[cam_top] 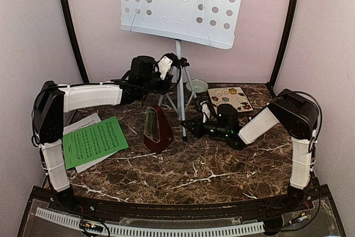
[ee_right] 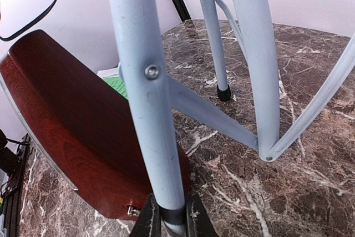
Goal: Set up the instrument practice props
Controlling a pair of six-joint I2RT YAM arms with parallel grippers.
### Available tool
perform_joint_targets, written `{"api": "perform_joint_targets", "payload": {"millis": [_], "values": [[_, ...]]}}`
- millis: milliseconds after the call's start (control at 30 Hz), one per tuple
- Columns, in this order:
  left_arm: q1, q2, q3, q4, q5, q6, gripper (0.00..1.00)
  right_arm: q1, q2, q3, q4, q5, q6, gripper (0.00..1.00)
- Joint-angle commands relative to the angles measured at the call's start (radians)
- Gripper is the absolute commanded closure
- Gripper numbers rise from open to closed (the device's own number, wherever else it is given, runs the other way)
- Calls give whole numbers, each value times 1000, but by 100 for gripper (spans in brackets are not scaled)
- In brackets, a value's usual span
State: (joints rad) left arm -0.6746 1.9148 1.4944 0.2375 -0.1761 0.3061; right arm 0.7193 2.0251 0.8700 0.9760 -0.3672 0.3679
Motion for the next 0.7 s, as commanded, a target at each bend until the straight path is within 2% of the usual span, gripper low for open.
{"api": "perform_joint_targets", "payload": {"millis": [0,400,667], "values": [[14,-57,-49,-43,-53,88,100,-10,-48,-39,9,-3,117,100],[14,-146,-194,27,-28,98,100,20,-82,-152,74,1,171,100],[14,-178,-227,4,11,111,100,60,-93,-197,117,17,197,100]]}}
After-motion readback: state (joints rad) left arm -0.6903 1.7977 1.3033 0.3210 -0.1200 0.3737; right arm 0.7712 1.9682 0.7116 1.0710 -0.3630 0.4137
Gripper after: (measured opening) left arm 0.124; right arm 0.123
